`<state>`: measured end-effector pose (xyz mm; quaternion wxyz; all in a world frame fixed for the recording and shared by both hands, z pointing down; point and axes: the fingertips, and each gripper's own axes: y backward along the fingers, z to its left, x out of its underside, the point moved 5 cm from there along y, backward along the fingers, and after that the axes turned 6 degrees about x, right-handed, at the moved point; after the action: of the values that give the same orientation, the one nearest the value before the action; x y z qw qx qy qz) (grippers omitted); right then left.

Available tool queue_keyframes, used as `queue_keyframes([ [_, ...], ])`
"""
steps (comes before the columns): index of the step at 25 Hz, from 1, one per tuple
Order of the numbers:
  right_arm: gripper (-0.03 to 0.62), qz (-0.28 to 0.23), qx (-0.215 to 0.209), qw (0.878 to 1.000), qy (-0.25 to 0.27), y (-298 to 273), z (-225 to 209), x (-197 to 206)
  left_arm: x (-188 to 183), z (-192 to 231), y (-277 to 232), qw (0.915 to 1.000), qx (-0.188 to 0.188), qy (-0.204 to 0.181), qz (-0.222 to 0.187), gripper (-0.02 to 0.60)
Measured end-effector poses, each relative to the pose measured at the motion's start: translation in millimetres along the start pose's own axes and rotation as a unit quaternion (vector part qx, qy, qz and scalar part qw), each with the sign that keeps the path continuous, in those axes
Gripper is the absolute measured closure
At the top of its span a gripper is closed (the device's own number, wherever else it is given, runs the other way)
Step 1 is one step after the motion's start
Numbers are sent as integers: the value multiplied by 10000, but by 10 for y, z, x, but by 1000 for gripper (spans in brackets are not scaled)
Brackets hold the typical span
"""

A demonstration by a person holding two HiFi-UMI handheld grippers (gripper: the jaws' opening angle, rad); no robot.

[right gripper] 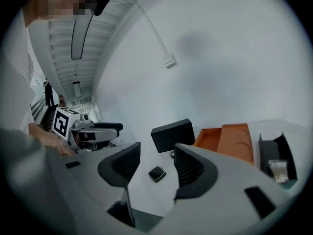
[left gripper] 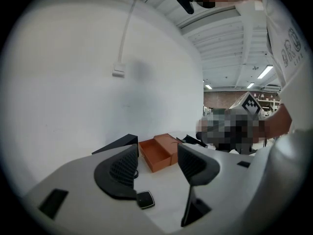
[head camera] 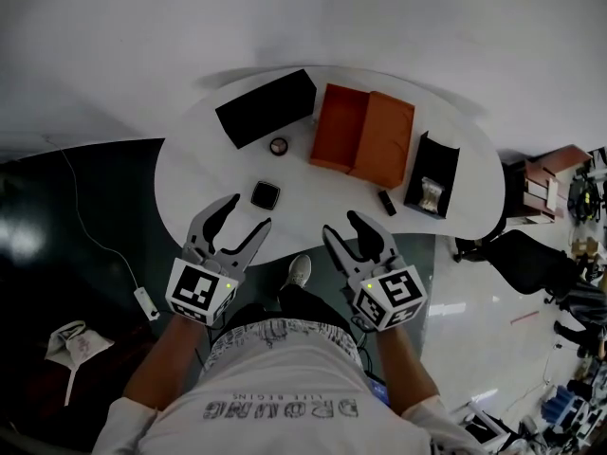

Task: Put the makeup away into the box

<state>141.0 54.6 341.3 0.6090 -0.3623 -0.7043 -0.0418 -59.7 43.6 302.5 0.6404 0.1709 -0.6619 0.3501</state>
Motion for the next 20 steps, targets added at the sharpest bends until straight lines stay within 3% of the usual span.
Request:
queue_keyframes([
  [20,365,95,-9,9999,50,-326,-271,-161,14,247,-298,9999,-44,109,71,311],
])
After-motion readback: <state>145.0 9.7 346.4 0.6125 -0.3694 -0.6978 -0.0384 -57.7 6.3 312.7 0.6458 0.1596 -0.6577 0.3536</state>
